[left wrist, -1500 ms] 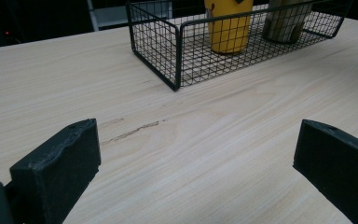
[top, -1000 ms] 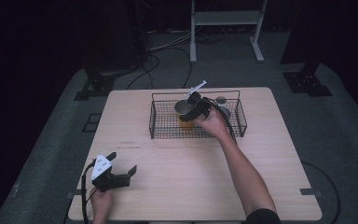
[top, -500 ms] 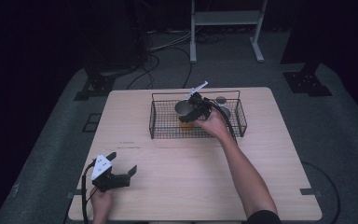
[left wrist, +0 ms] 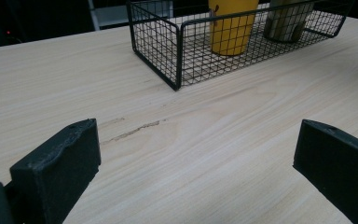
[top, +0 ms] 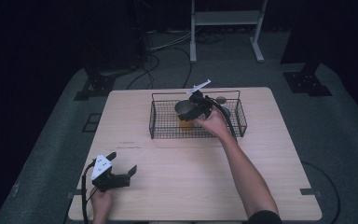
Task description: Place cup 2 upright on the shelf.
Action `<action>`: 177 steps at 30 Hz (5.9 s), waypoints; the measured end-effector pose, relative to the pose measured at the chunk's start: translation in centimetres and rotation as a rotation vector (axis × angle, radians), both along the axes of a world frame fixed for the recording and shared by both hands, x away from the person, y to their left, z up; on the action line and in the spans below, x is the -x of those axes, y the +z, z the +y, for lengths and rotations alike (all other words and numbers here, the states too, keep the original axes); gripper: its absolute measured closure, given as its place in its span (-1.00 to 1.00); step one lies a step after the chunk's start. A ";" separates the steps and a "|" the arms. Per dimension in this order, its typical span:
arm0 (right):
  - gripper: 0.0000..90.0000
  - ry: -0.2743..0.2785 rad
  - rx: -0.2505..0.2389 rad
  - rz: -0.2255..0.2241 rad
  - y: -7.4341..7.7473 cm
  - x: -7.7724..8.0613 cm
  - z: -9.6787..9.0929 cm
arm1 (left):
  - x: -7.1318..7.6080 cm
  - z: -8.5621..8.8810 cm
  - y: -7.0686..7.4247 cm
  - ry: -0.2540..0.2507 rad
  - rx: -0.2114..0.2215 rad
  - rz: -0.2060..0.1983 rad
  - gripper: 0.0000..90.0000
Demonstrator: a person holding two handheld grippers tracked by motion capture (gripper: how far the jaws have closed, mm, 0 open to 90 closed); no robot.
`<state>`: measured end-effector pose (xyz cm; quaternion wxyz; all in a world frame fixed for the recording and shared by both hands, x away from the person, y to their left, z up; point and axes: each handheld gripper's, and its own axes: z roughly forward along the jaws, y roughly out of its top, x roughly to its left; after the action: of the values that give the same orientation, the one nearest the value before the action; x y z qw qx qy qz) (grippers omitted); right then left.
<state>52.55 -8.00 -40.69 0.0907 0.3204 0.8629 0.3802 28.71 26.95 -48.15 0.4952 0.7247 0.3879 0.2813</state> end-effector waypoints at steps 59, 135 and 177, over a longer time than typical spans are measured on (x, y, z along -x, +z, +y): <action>-0.97 0.015 -0.088 -0.047 3.3 5.5 -7.2 | 0.0 -0.1 0.0 -0.001 -0.016 -0.001 -1.00; -0.96 -0.069 -0.128 -0.007 -1.8 14.6 -16.7 | -0.1 -0.4 0.0 -0.004 -0.041 0.007 -1.00; -0.95 -0.143 -0.173 0.011 -5.4 19.5 -21.2 | -0.1 -0.4 0.0 -0.003 -0.047 0.013 -1.00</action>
<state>33.08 -29.19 -46.08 0.0850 0.3900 0.8022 0.4441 28.84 26.54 -48.17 0.4759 0.7384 0.3833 0.2852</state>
